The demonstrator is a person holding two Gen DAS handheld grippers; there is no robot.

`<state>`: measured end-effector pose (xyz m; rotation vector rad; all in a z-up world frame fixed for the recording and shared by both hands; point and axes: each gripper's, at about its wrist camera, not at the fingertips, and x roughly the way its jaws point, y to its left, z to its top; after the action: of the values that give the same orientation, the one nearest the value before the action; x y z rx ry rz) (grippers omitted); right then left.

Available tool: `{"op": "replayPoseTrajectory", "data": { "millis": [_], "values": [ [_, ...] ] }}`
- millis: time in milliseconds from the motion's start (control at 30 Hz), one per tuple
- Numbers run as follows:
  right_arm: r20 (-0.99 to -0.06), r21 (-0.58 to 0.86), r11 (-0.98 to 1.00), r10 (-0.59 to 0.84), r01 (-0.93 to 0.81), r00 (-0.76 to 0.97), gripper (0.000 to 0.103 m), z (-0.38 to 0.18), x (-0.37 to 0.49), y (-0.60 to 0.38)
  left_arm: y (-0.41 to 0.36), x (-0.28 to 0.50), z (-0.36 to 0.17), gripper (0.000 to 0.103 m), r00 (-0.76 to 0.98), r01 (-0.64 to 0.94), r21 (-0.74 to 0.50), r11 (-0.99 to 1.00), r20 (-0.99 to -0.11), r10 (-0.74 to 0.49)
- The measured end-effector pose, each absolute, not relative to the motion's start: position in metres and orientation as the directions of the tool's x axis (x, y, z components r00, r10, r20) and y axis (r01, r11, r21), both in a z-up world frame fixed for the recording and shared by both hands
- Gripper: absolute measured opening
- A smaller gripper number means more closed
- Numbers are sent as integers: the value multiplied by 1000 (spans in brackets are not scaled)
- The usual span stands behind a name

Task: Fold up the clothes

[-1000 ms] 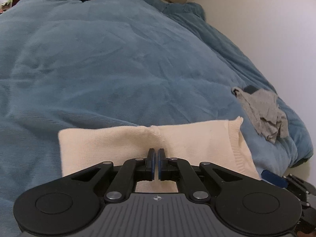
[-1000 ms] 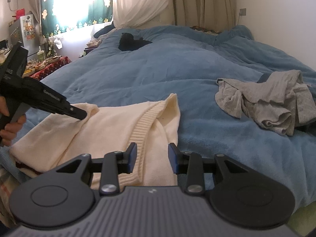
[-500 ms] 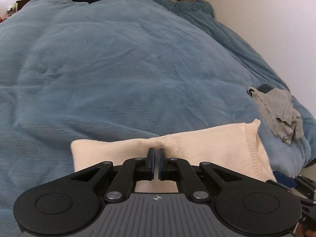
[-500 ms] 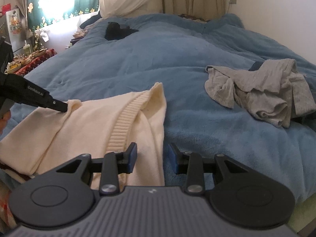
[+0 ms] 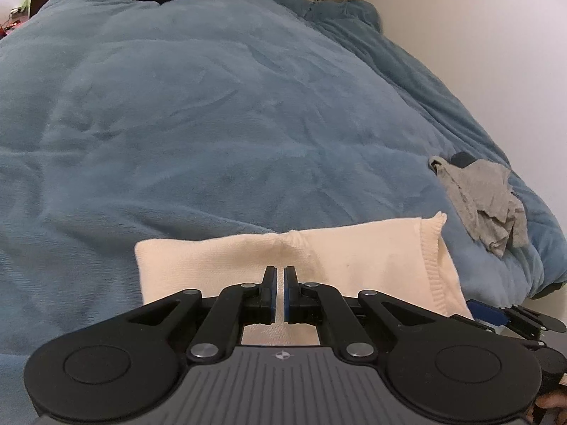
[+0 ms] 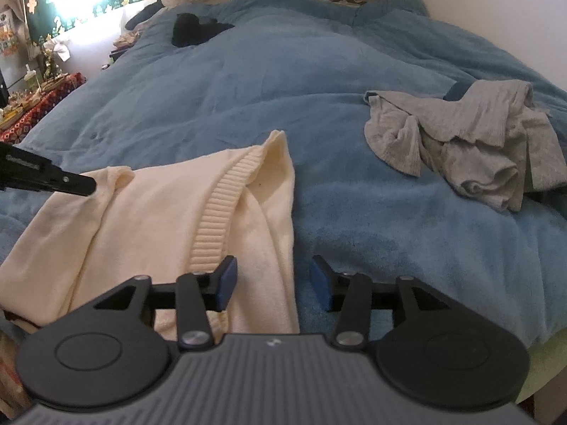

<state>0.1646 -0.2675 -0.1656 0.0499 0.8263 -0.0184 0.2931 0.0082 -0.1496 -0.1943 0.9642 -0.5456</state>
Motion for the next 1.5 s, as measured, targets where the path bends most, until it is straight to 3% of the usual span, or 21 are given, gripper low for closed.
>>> {"op": "replayPoseTrajectory", "data": {
  "millis": [367, 800, 867, 933, 967, 1133, 1367, 1500],
  "values": [
    [-731, 51, 998, 5, 47, 682, 52, -167, 159, -268, -15, 322, -170, 0, 404, 359, -360, 861, -772, -491],
    [-741, 32, 999, -2, 38, 672, 51, -151, 161, -262, 3, 311, -142, 2, 409, 364, -445, 818, -713, -569],
    [-737, 6, 1000, 1, 5, 676, 48, -146, 159, -252, 9, 319, -148, 2, 405, 344, -440, 830, -728, -554],
    [-736, -7, 999, 17, -33, 676, 30, -143, 156, -241, 14, 328, -160, 2, 395, 298, -449, 843, -746, -537],
    [-738, -16, 999, 23, -51, 675, 27, -143, 155, -235, 13, 331, -165, 2, 388, 282, -459, 842, -749, -538],
    [-757, -104, 993, -39, -62, 652, 21, -160, 156, -213, 1, 334, -181, 2, 363, 280, -494, 823, -739, -567],
    [-784, -81, 996, -34, -48, 619, 20, -165, 159, -215, -3, 324, -164, 2, 350, 321, -527, 787, -706, -616],
    [-794, -68, 997, -31, -38, 607, 18, -167, 163, -220, 21, 328, -154, 2, 404, 276, -505, 818, -711, -575]
  ]
}}
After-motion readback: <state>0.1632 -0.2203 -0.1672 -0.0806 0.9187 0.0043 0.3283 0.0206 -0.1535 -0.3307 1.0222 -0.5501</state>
